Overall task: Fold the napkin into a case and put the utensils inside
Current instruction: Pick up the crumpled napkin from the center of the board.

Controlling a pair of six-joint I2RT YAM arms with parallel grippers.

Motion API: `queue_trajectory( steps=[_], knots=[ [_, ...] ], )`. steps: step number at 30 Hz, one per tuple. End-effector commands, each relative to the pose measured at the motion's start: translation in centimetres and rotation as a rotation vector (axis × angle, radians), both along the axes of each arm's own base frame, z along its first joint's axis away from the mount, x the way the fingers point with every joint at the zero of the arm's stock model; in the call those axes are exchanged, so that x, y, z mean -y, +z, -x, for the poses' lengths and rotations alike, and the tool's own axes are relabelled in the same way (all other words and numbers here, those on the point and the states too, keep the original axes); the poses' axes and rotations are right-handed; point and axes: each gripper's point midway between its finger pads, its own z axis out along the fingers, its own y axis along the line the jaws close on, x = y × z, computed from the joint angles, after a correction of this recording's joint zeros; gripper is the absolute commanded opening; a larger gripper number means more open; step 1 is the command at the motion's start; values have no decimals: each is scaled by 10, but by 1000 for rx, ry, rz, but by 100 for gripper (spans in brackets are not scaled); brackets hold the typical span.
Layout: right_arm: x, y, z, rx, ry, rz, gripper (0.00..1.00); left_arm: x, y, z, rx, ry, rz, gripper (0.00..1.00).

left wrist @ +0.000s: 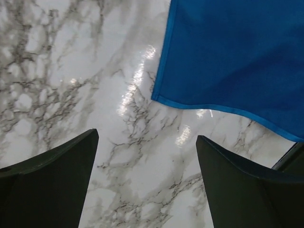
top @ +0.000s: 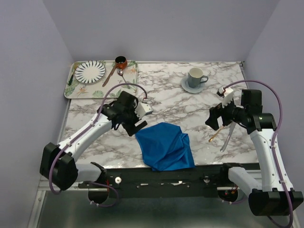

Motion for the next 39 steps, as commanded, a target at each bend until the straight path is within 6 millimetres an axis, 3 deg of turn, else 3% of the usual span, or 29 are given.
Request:
queue_trajectory(
  steps=[1,7,14,17,20,23,24,27,34,38,39],
  knots=[
    [-6,4,1,-15,42,-19,100,12,-41,5,-42,-43,-123,89],
    [-9,1,-6,-37,52,-35,100,23,-80,4,-69,-67,-225,77],
    [-10,-4,-8,-54,56,-38,100,15,-110,2,-117,-44,-317,75],
    [-11,-6,-9,-66,57,-42,100,5,-128,6,-148,-53,-386,70],
    [-14,-7,-8,-81,68,-60,100,-4,-140,7,-154,-62,-439,57],
    [-20,-7,-7,-96,86,-94,100,-11,-137,3,-134,-50,-458,35],
    [-24,-7,-6,-104,99,-113,100,-12,-134,1,-127,-43,-452,20],
    [-31,-7,-7,-127,116,-160,100,-22,-118,-15,-111,20,-412,0],
    [-73,-22,-19,-196,195,-206,100,-57,-89,-43,-96,182,-307,0],
    [-102,-38,-28,-265,242,-223,98,-62,-82,-46,-95,236,-248,0],
    [-107,-50,-31,-304,245,-216,93,-62,-80,-46,-93,243,-241,0]
  ],
)
